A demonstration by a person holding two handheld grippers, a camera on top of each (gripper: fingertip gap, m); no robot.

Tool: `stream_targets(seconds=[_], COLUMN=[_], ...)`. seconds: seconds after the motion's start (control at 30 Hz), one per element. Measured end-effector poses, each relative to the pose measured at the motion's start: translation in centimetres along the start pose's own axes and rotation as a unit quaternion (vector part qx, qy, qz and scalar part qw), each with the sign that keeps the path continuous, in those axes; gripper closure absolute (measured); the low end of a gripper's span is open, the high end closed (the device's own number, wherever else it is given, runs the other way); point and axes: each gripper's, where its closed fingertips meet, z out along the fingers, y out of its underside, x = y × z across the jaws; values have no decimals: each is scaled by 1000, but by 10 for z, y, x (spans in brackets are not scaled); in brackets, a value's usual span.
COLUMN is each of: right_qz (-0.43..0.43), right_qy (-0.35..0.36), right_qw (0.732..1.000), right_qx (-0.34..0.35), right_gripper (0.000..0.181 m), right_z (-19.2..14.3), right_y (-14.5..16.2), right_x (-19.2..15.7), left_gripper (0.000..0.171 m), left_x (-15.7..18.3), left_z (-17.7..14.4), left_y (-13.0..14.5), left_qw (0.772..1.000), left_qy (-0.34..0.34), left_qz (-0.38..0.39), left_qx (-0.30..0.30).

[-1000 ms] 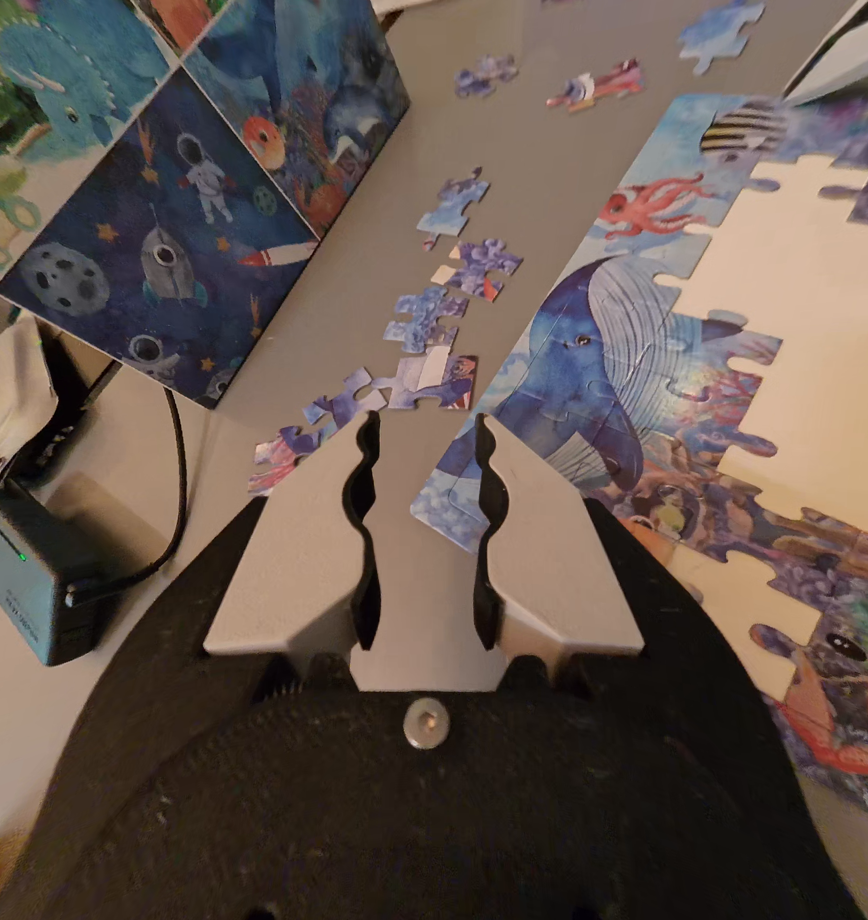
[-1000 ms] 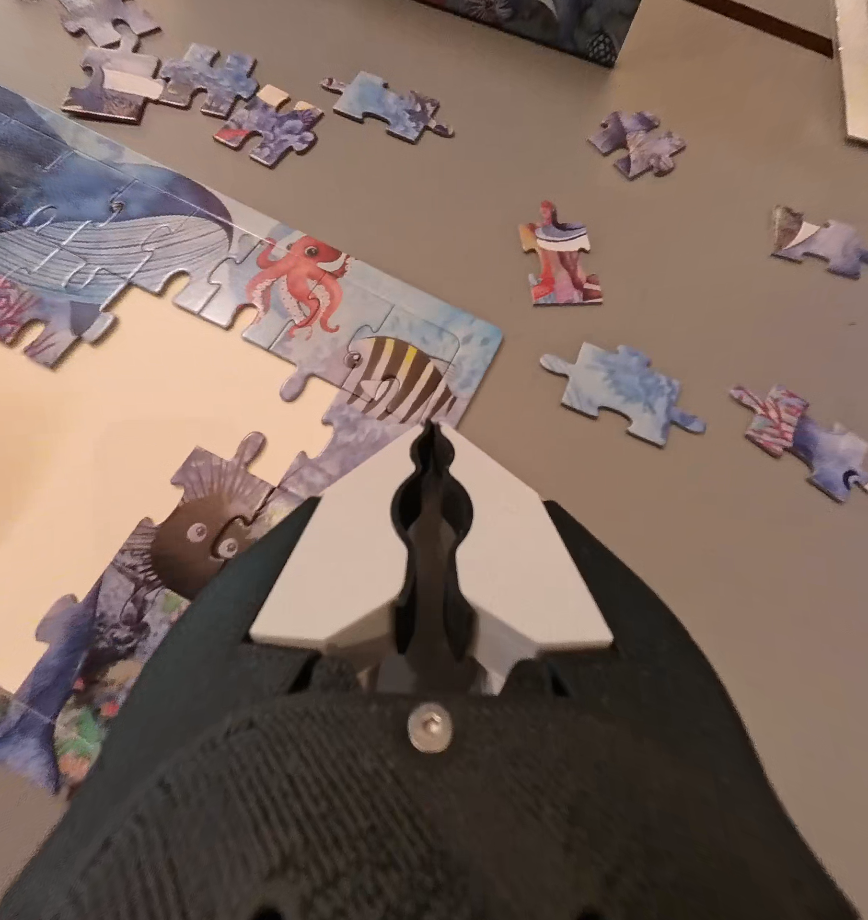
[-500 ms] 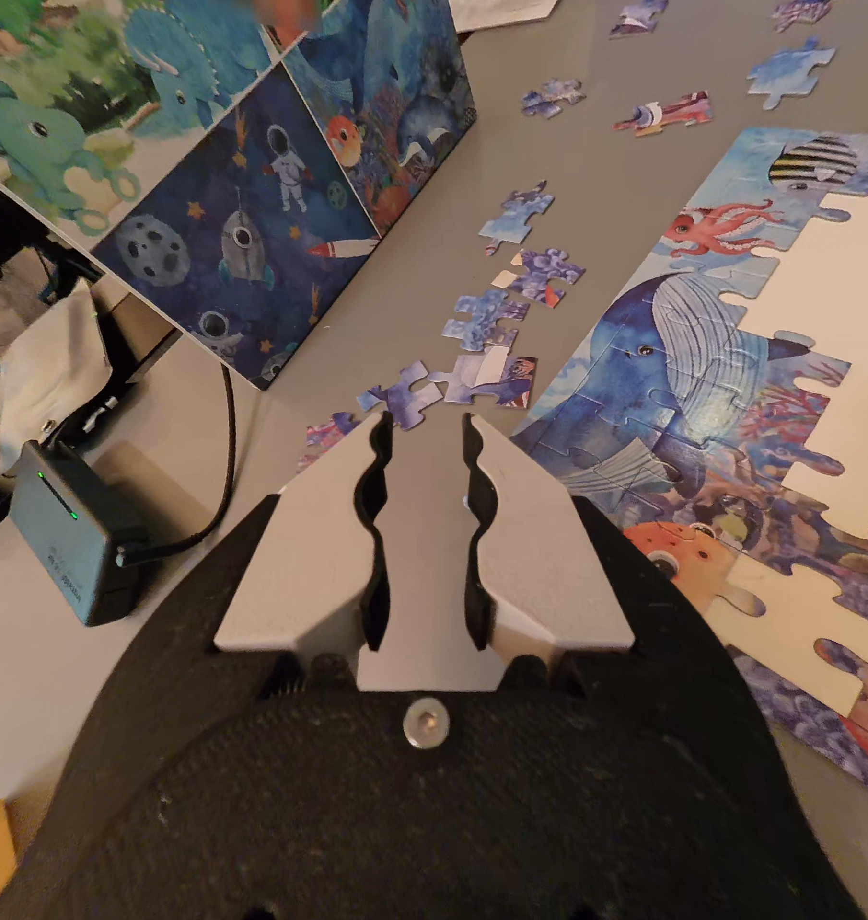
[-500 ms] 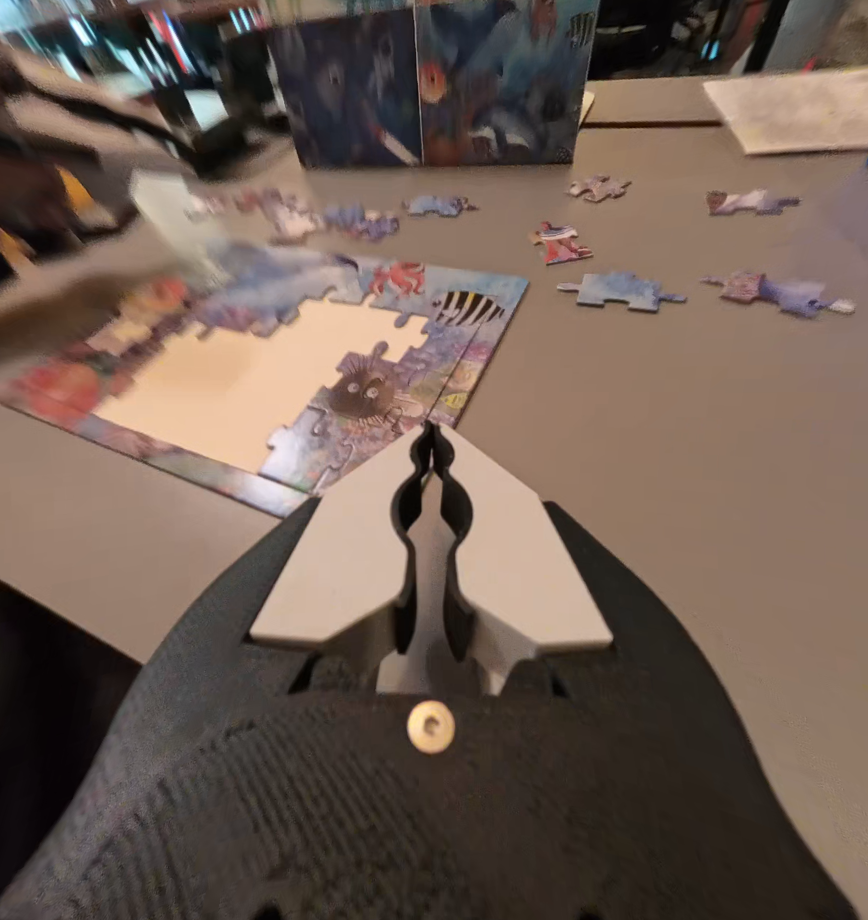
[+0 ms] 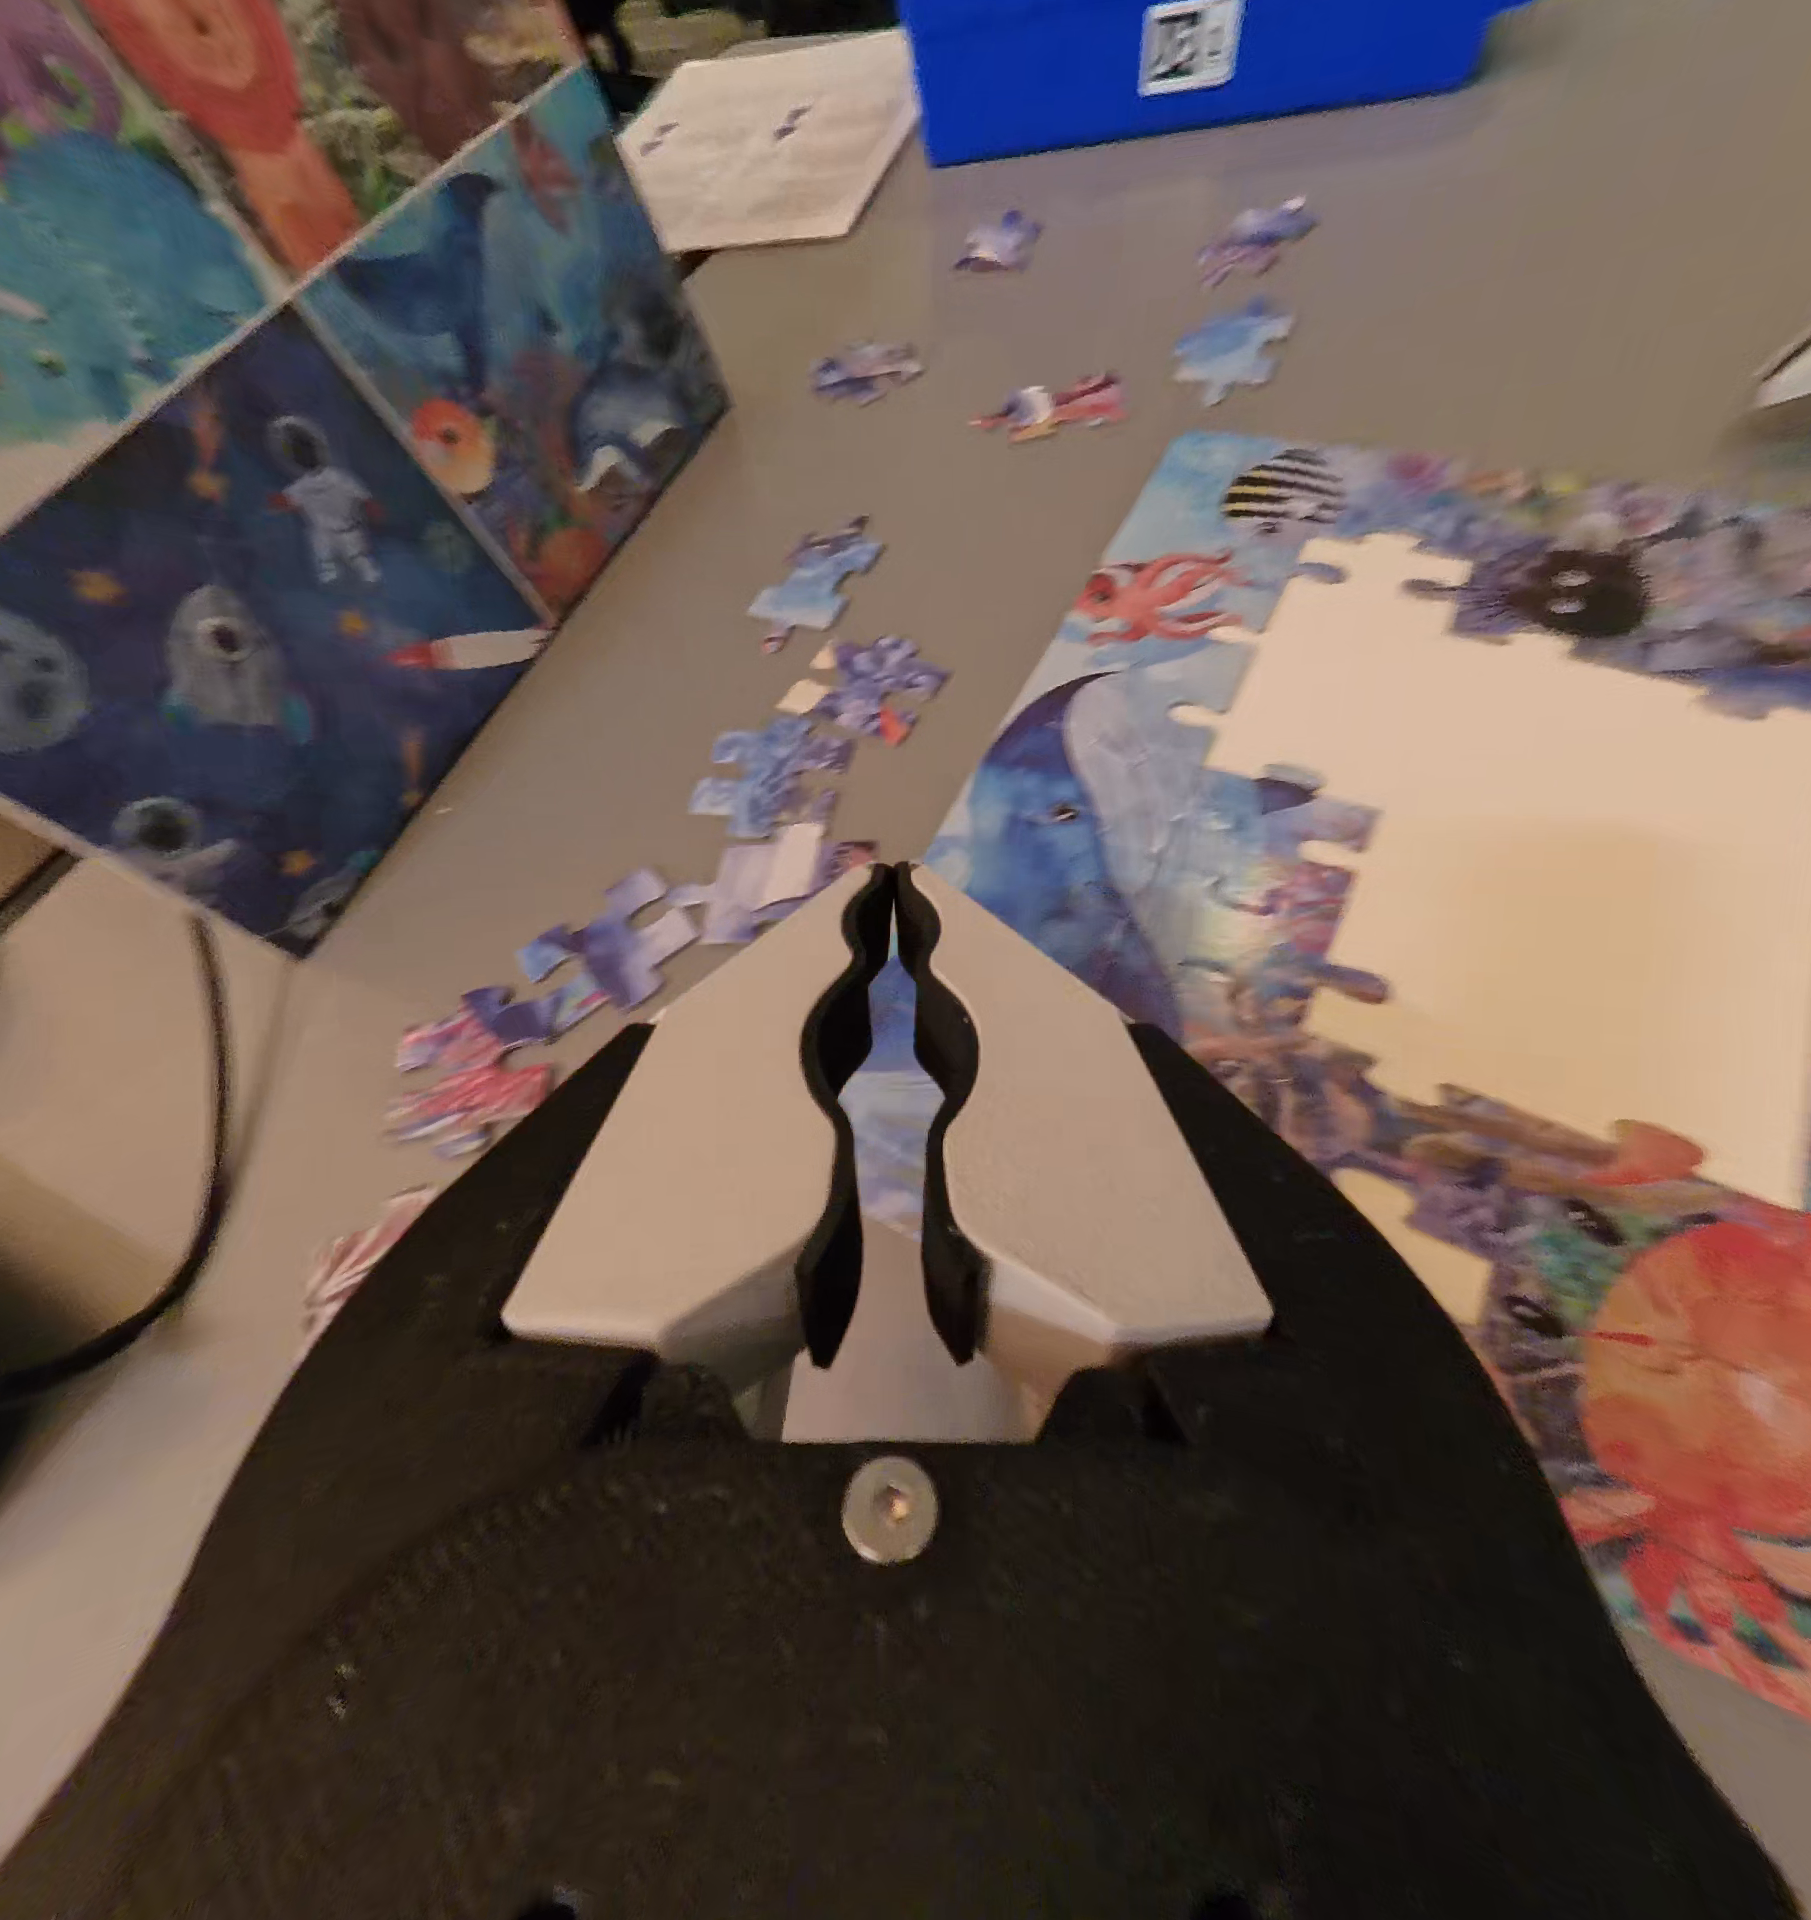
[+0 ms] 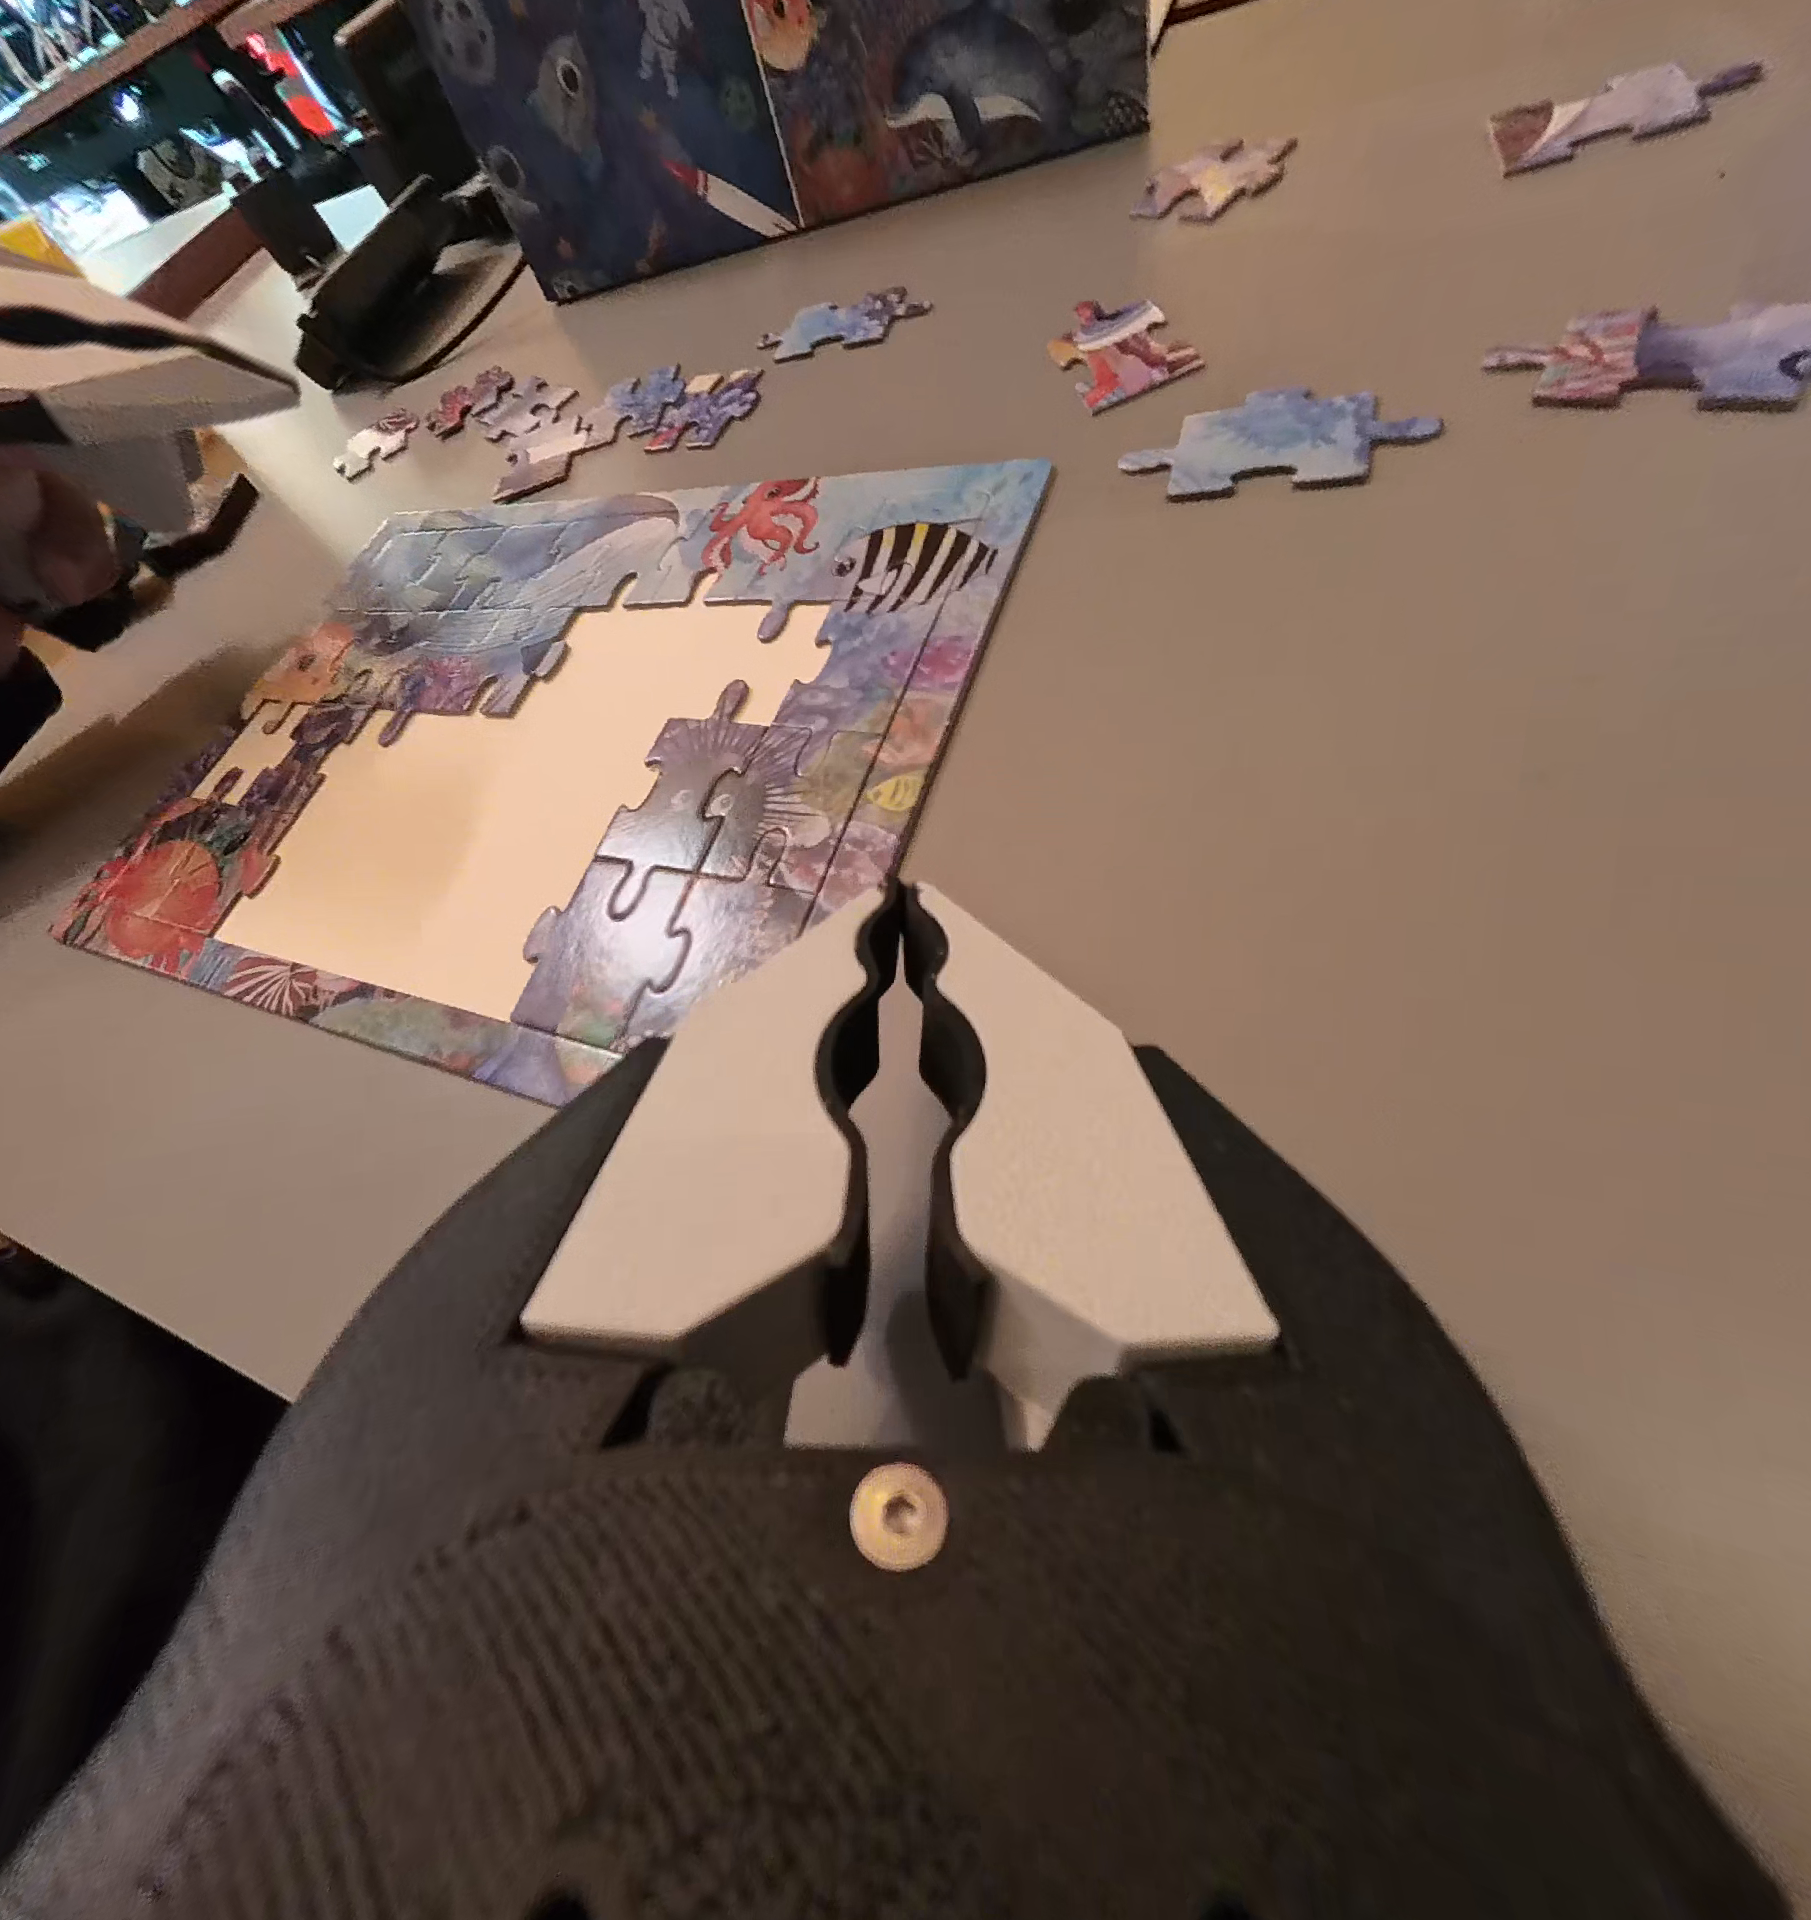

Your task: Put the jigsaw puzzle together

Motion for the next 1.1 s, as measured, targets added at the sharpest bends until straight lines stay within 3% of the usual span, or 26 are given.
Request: stream_targets(seconds=[0.27,0.43,0.53,0.6,0.7,0.8,1.0,1.1], right_qz=[-92,-133,-217,-295,-319,-282,-329,-325], right_qy=[56,5,-23,-47,-139,-221,-139,-119], right_qw=[994,991,976,954,936,927,927,930], right_qx=[-27,5,8,0,-49,-107,-115,-124], right_gripper=[181,181,181,181,181,181,181,181], right_z=[0,11,36,63,104,120,120,125], right_y=[-8,-64,-98,-107,-88,-63,-51,-51], right_x=[7,-7,-8,0,6,-3,8,13], left_gripper=[171,171,171,171,171,171,171,171], left_x=[32,17,1,4,13,13,0,-9], left_z=[10,7,4,-2,-9,-5,13,15], left_y=[-9,-8,-6,-14,-25,-20,5,6], left_qw=[999,999,998,996,991,993,997,997], left_qy=[4,-22,-35,-17,4,-6,-35,-55], left_qz=[47,38,17,20,33,43,55,55], left_qx=[13,28,41,85,127,111,35,29])
